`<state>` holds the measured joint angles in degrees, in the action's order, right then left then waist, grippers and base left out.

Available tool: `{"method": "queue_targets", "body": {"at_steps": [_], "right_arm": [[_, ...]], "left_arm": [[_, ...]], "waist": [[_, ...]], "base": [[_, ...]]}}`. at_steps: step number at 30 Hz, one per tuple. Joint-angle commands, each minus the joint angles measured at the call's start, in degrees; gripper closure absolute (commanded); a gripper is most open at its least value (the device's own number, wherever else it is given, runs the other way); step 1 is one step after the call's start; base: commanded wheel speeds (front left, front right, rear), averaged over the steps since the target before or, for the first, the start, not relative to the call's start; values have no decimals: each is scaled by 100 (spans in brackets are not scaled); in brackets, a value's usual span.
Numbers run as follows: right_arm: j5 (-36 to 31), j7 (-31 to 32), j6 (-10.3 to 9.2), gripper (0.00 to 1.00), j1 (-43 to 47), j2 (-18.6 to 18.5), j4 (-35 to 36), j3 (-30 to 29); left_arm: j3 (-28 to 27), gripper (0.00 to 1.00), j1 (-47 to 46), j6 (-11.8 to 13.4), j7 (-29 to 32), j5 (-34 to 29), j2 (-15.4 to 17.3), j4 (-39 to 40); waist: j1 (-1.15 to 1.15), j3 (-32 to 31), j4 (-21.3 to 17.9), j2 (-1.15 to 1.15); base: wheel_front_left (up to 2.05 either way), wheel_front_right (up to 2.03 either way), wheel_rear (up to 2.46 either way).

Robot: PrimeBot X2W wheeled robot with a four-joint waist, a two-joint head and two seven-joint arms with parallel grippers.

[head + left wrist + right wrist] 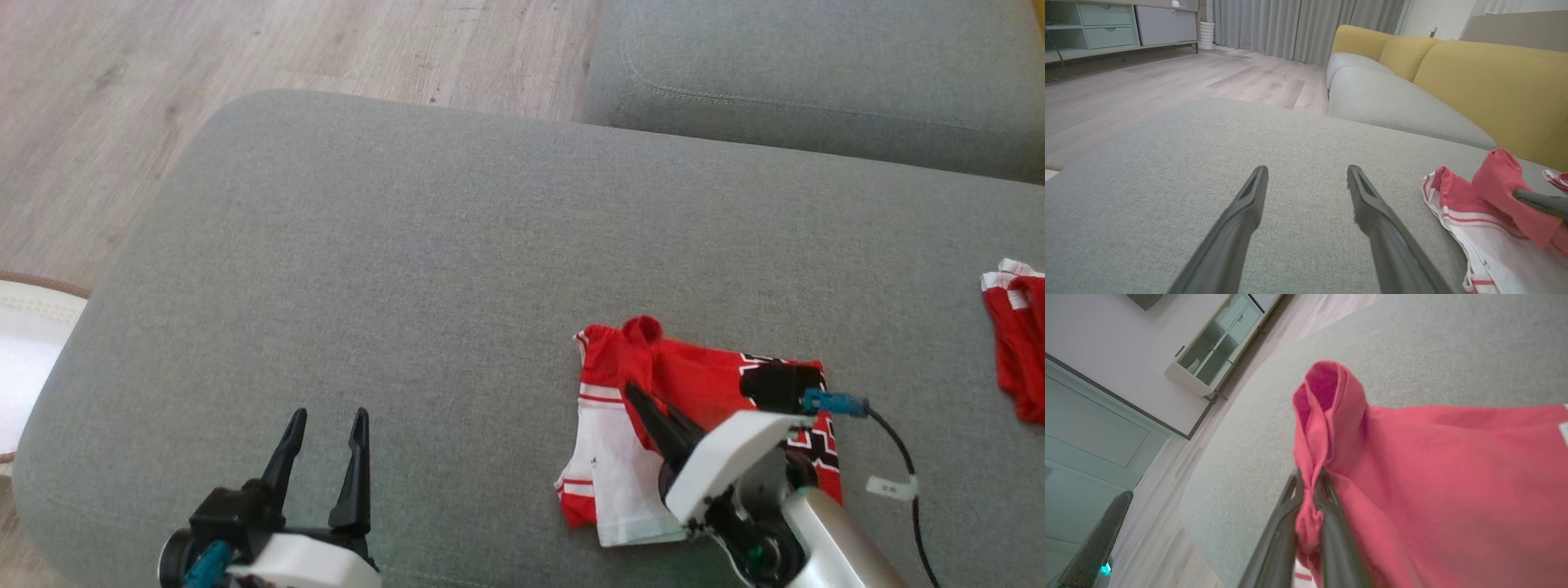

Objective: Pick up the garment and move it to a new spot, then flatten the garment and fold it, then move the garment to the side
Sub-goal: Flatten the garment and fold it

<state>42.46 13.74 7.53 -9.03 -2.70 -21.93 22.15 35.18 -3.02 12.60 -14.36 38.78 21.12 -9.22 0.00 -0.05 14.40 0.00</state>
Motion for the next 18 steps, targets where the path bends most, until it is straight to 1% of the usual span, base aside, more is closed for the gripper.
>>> {"method": "queue_targets", "body": {"at_steps": [1, 2, 3, 4, 5, 8, 10, 12, 15, 16, 18], "right_arm": [[71, -167, -4, 93, -408, -19, 32, 172], [94, -246, -4, 82, -500, -18, -90, 229], [129, -317, -4, 67, -584, -18, -200, 296], [185, -391, -4, 19, -659, -18, -289, 368], [245, -458, -4, 0, -723, -18, -359, 454], [432, -692, -4, 0, -850, -18, -481, 661], [397, -919, -4, 0, -943, -18, -554, 692], [249, -1204, -4, 0, -1043, -18, -638, 596], [-264, -1596, -4, 0, -1164, -18, -744, 296], [-751, -1796, -4, 0, -1189, -18, -777, 5], [-1188, -1908, -4, 0, -1136, -18, -729, -323]], "left_arm": [[-209, 0, -167, 11, -45, -18, 72, 115], [-215, 0, -165, 12, -45, -16, 70, 111], [-220, 0, -164, 12, -46, -14, 67, 106], [-223, 0, -163, 11, -47, -13, 64, 102], [-224, 0, -162, 9, -48, -14, 59, 97], [-226, 0, -168, 4, -49, -18, 42, 83], [-233, 0, -168, 4, -51, -22, 32, 85], [-230, 0, -167, 8, -52, -39, 17, 82], [-210, 0, -162, 14, -54, -70, -22, 84], [-205, 0, -157, 28, -55, -87, -55, 98], [-201, 0, -154, 41, -56, -104, -72, 108]], "waist": [[0, 8, -1, 0], [0, 13, -4, 0], [0, 16, -10, 0], [0, 18, -16, 0], [0, 18, -24, 0], [0, 11, -62, 0], [0, 7, -109, 0], [0, -5, -158, 0], [0, -32, -230, 0], [0, -60, -282, 0], [0, -90, -337, 0]], "base": [[0, 0, 0], [0, 0, 0], [0, 0, 0], [0, 0, 0], [0, 0, 0], [0, 0, 0], [0, 0, 0], [0, 0, 0], [0, 0, 0], [0, 0, 0], [0, 0, 0]]}}
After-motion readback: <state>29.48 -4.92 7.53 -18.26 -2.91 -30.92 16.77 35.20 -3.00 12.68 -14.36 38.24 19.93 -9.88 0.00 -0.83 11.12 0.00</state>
